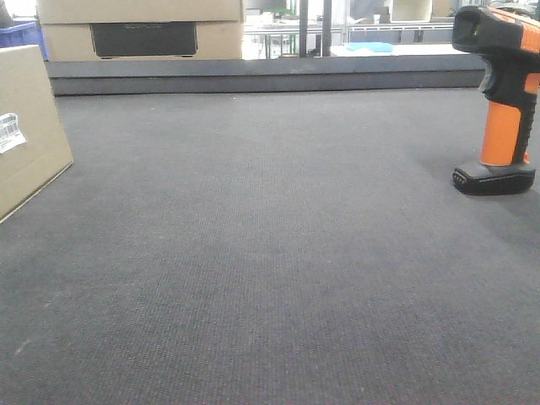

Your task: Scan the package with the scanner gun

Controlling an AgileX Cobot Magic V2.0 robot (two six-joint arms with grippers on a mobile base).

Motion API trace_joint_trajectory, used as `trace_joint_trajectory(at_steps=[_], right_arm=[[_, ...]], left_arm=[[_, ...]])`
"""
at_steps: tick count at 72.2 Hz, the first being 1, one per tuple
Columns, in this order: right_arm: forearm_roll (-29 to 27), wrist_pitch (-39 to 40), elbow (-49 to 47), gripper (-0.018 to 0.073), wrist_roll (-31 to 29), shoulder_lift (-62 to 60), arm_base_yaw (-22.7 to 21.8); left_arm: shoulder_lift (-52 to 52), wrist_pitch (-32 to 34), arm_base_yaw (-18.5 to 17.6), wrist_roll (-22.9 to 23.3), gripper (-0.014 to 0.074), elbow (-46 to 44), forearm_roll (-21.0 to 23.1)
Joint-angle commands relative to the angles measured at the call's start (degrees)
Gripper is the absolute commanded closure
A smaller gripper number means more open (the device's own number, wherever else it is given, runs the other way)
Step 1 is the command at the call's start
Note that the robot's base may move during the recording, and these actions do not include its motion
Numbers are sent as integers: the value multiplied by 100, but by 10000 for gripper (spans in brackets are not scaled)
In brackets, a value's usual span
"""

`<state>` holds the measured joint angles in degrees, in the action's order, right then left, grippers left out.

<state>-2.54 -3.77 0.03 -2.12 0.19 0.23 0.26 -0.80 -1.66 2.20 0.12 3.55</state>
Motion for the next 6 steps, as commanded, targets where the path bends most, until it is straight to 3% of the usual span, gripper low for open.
trace_joint_trajectory(at_steps=[1,6], right_arm=[[46,83,-3,724,0,-19,-23],[46,83,-3,724,0,-19,-23]], left_arm=[[-26,132,-34,40,708,-12,-7],[-26,132,-34,40,708,-12,-7]])
